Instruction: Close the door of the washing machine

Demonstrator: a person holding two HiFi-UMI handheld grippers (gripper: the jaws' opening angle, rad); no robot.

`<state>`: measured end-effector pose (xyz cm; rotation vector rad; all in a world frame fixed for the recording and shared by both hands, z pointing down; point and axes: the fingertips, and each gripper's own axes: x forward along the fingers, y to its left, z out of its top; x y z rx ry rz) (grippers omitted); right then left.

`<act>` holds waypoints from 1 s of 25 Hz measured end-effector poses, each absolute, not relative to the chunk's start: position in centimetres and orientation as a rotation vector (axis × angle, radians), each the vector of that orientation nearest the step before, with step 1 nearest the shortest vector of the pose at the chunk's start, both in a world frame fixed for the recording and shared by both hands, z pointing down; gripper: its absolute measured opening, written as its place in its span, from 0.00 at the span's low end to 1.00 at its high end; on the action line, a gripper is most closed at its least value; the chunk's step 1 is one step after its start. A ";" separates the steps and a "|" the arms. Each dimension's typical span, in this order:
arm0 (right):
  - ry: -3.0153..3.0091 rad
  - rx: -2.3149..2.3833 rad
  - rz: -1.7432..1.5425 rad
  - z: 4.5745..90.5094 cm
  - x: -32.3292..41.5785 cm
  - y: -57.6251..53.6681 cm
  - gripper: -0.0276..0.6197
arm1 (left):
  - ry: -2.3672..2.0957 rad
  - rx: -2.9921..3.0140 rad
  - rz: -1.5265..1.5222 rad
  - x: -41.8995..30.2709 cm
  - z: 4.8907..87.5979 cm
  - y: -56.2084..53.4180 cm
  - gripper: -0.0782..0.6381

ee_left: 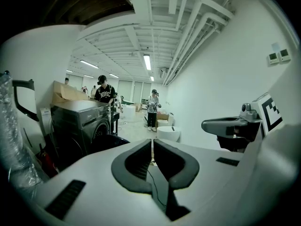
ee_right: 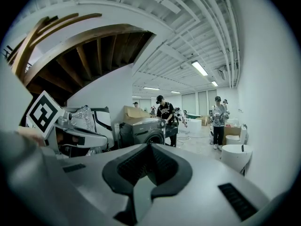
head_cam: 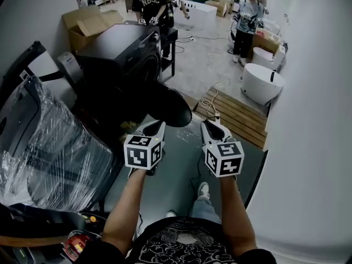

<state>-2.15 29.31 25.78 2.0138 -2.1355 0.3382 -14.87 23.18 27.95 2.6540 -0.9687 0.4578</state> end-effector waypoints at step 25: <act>-2.372 1.701 0.417 29.8 8.2 16.5 0.20 | -1.247 2.478 0.506 -4.4 29.4 12.7 0.16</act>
